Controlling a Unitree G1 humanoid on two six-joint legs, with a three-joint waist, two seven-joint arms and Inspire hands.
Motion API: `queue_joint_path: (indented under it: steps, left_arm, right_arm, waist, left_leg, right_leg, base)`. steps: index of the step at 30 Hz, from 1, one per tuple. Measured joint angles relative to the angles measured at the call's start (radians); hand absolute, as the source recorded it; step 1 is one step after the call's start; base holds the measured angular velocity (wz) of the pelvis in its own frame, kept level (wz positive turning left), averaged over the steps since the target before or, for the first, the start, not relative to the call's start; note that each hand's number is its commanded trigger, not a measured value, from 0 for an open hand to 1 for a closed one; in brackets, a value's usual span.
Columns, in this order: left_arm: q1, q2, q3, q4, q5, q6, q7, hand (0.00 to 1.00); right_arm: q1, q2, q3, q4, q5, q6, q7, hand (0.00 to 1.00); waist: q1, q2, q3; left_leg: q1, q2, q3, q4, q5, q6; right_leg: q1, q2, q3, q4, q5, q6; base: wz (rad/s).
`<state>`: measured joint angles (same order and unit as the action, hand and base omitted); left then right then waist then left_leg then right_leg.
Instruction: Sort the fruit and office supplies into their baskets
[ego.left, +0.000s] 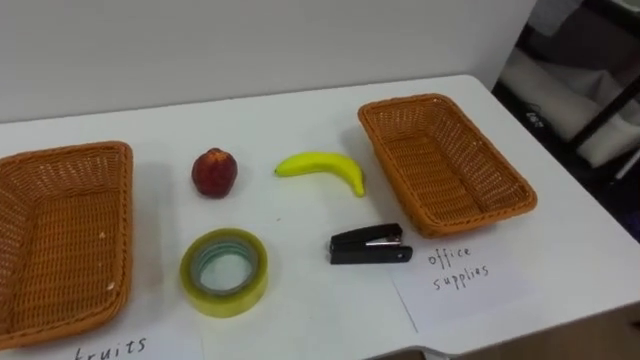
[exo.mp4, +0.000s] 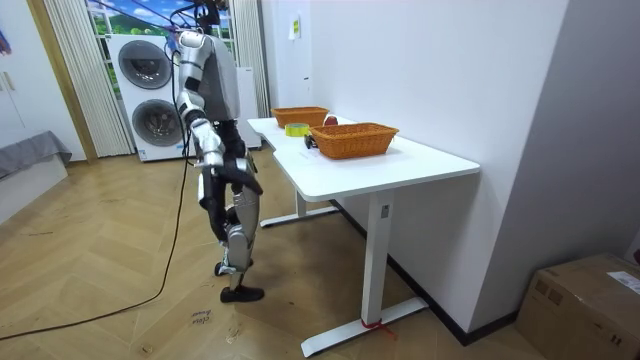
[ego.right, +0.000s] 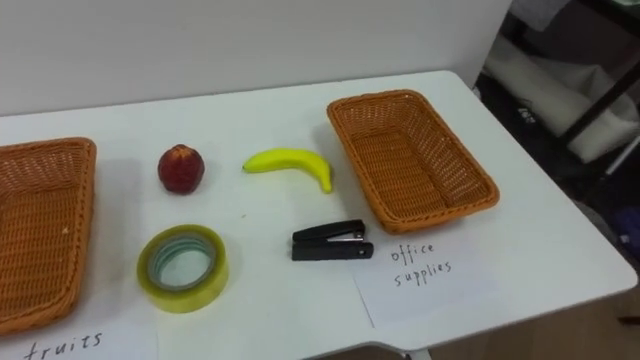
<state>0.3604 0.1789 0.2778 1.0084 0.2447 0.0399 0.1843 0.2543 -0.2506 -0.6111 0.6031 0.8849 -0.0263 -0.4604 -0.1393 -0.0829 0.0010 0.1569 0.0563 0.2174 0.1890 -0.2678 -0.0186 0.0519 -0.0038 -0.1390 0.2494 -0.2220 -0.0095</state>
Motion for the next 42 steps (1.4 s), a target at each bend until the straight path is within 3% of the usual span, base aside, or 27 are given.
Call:
queue_joint_path:
  steps: [6, 13, 20, 25, 31, 35, 42]
  left_arm:
    - [0.003, 0.000, -0.009, -0.025, -0.002, -0.005, 0.000, 0.00]
    - [0.003, -0.001, -0.028, -0.027, 0.003, -0.006, 0.000, 0.00]
    - [0.002, -0.002, -0.035, -0.037, 0.002, -0.006, -0.022, 0.00]
    - [0.000, -0.001, -0.074, -0.035, 0.003, -0.007, -0.025, 0.00]
    - [-0.009, 0.005, -0.110, 0.006, 0.004, -0.007, -0.042, 0.00]
    - [-0.020, 0.005, -0.117, 0.006, 0.004, -0.005, -0.070, 0.00]
    - [-0.038, 0.006, -0.119, 0.034, 0.034, 0.005, -0.089, 0.00]
  right_arm:
    - [0.002, -0.022, -0.006, -0.273, -0.205, -0.048, -0.233, 0.00]
    - [-0.015, -0.034, -0.005, -0.481, -0.391, -0.072, -0.360, 0.00]
    - [-0.081, -0.038, 0.011, -0.666, -0.425, -0.087, -0.366, 0.00]
    - [-0.139, -0.076, 0.087, -0.718, -0.510, -0.089, -0.354, 0.00]
    - [-0.202, -0.127, 0.154, -0.786, -0.540, -0.105, -0.339, 0.00]
    - [-0.235, -0.130, 0.183, -0.814, -0.574, -0.105, -0.305, 0.00]
    - [-0.300, -0.136, 0.273, -0.848, -0.714, -0.105, -0.192, 0.00]
  waist:
    - [-0.001, -0.006, -0.0014]
    - [0.006, -0.009, -0.0025]
    - [0.028, -0.006, 0.0014]
    - [0.059, -0.013, 0.0001]
    - [0.088, -0.012, 0.0062]
    - [0.117, -0.014, 0.0075]
    - [0.128, -0.009, 0.0074]
  left_leg:
    - [-0.009, 0.000, 0.000, 0.000, 0.000, 0.000]
    - [-0.016, 0.001, 0.002, 0.000, 0.000, 0.000]
    - [-0.015, 0.001, 0.004, 0.000, 0.000, 0.000]
    - [-0.023, 0.000, -0.001, 0.004, 0.001, 0.000]
    - [-0.025, 0.001, -0.022, 0.009, 0.001, -0.001]
    - [-0.024, 0.001, -0.027, 0.009, 0.001, -0.001]
    - [-0.025, 0.001, -0.046, 0.009, 0.001, -0.001]
  right_leg:
    - [0.000, 0.001, -0.002, -0.007, 0.001, 0.000]
    - [-0.002, 0.004, -0.001, -0.008, 0.001, 0.000]
    - [-0.005, 0.003, -0.001, -0.002, 0.002, 0.000]
    - [-0.016, 0.002, -0.005, -0.011, 0.003, 0.000]
    - [-0.002, -0.001, -0.031, -0.011, 0.006, -0.002]
    - [0.010, 0.000, -0.035, -0.015, 0.006, -0.002]
    - [0.017, -0.003, -0.054, -0.013, 0.006, -0.002]
  base:
    - [0.00]
    - [-0.02]
    - [0.00]
    - [0.02]
    - [0.10]
    - [0.05]
    - [0.09]
